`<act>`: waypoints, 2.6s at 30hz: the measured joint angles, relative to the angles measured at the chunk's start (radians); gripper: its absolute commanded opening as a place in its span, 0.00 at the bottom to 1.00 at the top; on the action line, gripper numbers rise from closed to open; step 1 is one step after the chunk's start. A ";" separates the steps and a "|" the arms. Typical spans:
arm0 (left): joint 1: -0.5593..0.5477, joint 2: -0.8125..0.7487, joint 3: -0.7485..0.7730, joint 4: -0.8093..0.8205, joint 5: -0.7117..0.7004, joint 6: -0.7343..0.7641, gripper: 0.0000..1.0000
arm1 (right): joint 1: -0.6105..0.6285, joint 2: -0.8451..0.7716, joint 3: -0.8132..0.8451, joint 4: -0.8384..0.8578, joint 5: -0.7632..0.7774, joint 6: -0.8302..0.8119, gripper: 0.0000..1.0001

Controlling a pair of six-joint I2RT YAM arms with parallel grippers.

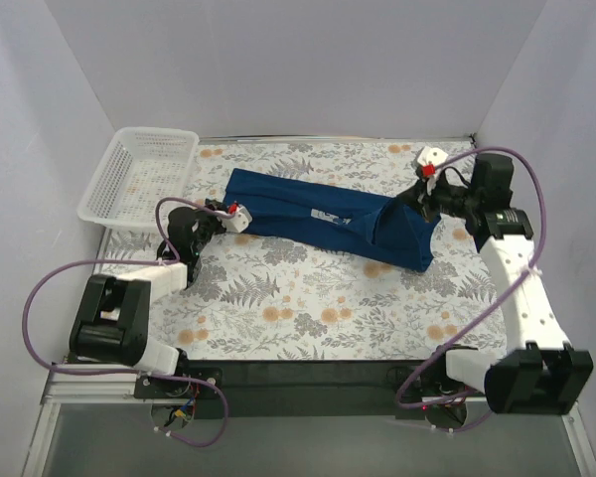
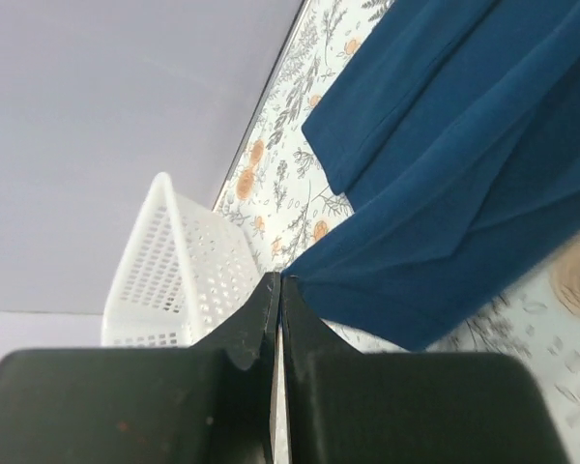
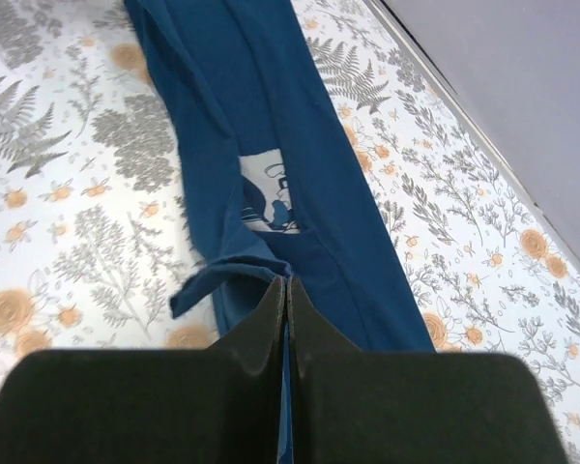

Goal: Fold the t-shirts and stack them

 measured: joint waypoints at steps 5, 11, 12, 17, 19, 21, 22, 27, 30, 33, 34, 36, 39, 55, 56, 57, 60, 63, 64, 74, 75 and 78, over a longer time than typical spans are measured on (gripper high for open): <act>-0.005 -0.236 -0.143 -0.060 0.020 -0.018 0.00 | 0.000 -0.261 -0.121 -0.081 -0.021 -0.039 0.01; -0.015 -0.465 -0.299 -0.148 0.027 -0.064 0.00 | 0.000 -0.461 -0.251 -0.162 0.006 -0.071 0.01; -0.016 -0.492 -0.320 -0.159 0.025 -0.069 0.00 | 0.000 -0.487 -0.274 -0.176 0.017 -0.072 0.01; -0.021 -0.600 -0.344 -0.267 0.005 -0.084 0.00 | 0.000 -0.578 -0.301 -0.254 0.080 -0.072 0.01; -0.021 -0.639 -0.346 -0.301 0.001 -0.085 0.00 | 0.000 -0.610 -0.301 -0.275 0.105 -0.072 0.01; -0.021 -0.676 -0.349 -0.326 -0.003 -0.085 0.00 | 0.000 -0.647 -0.301 -0.301 0.130 -0.072 0.01; -0.021 -0.694 -0.349 -0.341 -0.005 -0.085 0.00 | 0.000 -0.666 -0.300 -0.311 0.142 -0.072 0.01; -0.022 -0.757 -0.349 -0.412 -0.022 -0.084 0.00 | 0.000 -0.724 -0.280 -0.388 0.175 -0.090 0.01; -0.022 -0.784 -0.350 -0.457 -0.026 -0.080 0.00 | 0.000 -0.731 -0.261 -0.436 0.175 -0.116 0.01; -0.022 -0.827 -0.350 -0.518 -0.026 -0.072 0.00 | 0.000 -0.732 -0.228 -0.496 0.175 -0.150 0.01; -0.023 -0.847 -0.349 -0.541 -0.026 -0.067 0.00 | 0.000 -0.732 -0.214 -0.513 0.175 -0.162 0.01; -0.023 -0.888 -0.350 -0.579 -0.025 -0.059 0.00 | 0.000 -0.735 -0.196 -0.530 0.175 -0.183 0.01; -0.024 -0.929 -0.350 -0.619 -0.015 -0.050 0.00 | 0.000 -0.737 -0.204 -0.534 0.174 -0.208 0.01; -0.024 -0.562 -0.299 -0.564 0.014 -0.047 0.00 | 0.000 -0.297 -0.294 -0.357 0.101 -0.266 0.01; -0.024 -0.536 -0.291 -0.550 0.012 -0.049 0.00 | 0.000 -0.267 -0.282 -0.344 0.101 -0.266 0.01; -0.024 -0.508 -0.282 -0.538 0.008 -0.050 0.00 | -0.003 -0.240 -0.266 -0.335 0.099 -0.265 0.01; -0.024 -0.441 -0.262 -0.497 -0.005 -0.056 0.00 | -0.025 -0.172 -0.225 -0.294 0.096 -0.260 0.01; -0.024 -0.386 -0.240 -0.459 -0.022 -0.061 0.00 | -0.038 -0.126 -0.195 -0.258 0.093 -0.248 0.01; -0.024 -0.369 -0.230 -0.446 -0.025 -0.061 0.00 | -0.039 -0.112 -0.184 -0.247 0.092 -0.246 0.01; -0.004 -0.224 -0.109 -0.384 -0.027 -0.061 0.00 | -0.040 0.054 -0.065 -0.181 0.063 -0.204 0.01; -0.003 -0.208 -0.096 -0.383 -0.027 -0.061 0.00 | -0.040 0.072 -0.054 -0.175 0.061 -0.199 0.01; 0.000 -0.143 -0.052 -0.381 -0.026 -0.061 0.00 | -0.040 0.132 -0.011 -0.159 0.053 -0.182 0.01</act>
